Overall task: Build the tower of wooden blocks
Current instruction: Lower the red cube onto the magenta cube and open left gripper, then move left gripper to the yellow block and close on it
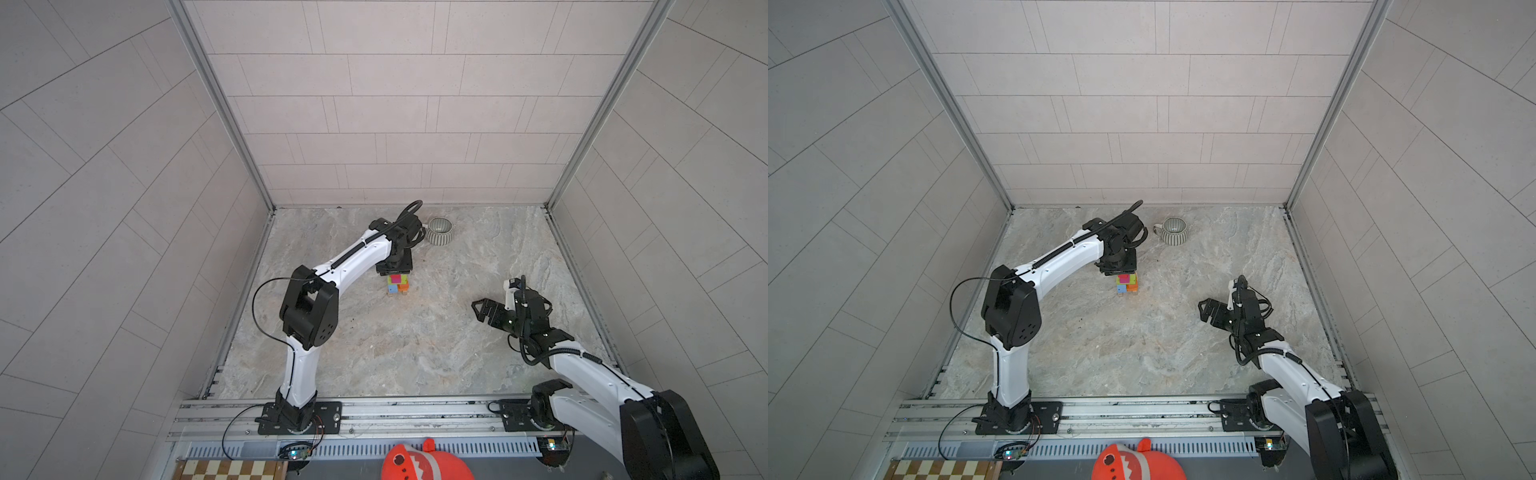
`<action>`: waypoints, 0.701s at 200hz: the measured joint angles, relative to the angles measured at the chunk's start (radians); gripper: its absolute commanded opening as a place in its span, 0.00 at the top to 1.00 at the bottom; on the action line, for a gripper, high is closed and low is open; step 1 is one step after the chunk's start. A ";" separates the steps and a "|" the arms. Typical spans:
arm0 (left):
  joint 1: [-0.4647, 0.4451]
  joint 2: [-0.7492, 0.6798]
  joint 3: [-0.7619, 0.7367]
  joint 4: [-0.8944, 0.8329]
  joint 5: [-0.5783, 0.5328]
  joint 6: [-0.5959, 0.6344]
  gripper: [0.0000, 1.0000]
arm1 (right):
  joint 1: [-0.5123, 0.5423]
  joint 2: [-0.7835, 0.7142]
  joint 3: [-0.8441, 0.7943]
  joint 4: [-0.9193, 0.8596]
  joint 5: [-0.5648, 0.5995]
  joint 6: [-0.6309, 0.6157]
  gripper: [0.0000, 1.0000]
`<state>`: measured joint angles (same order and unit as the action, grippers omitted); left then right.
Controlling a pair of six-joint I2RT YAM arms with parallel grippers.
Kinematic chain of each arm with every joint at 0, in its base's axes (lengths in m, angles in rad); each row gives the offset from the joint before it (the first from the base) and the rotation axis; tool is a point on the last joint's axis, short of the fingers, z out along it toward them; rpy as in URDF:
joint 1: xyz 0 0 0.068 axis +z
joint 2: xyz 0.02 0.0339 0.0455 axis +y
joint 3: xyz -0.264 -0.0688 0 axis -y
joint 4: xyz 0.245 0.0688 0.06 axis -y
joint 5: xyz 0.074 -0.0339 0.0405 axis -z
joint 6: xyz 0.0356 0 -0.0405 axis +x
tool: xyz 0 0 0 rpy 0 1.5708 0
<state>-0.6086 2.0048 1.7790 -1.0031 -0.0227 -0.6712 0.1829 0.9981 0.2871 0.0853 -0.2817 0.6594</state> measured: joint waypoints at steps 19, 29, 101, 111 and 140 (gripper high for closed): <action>0.000 0.000 0.000 0.002 -0.001 -0.001 0.37 | 0.000 0.000 0.000 0.000 0.000 0.000 0.01; 0.000 0.000 0.000 0.001 -0.004 0.003 0.32 | 0.000 0.001 0.000 0.000 0.000 0.000 0.01; 0.046 -0.006 0.073 -0.034 -0.036 0.065 0.06 | 0.000 0.001 0.000 -0.003 0.000 0.000 0.01; 0.064 -0.007 0.098 -0.035 -0.036 0.078 0.06 | 0.000 0.001 0.000 -0.005 0.000 -0.001 0.01; 0.115 0.005 0.182 -0.043 -0.008 0.127 0.06 | 0.000 0.001 0.000 -0.007 0.000 -0.001 0.01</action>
<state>-0.4938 2.0098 1.9606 -1.0462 -0.0303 -0.5438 0.1829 0.9993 0.2871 0.0784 -0.2813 0.6586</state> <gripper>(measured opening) 0.943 0.995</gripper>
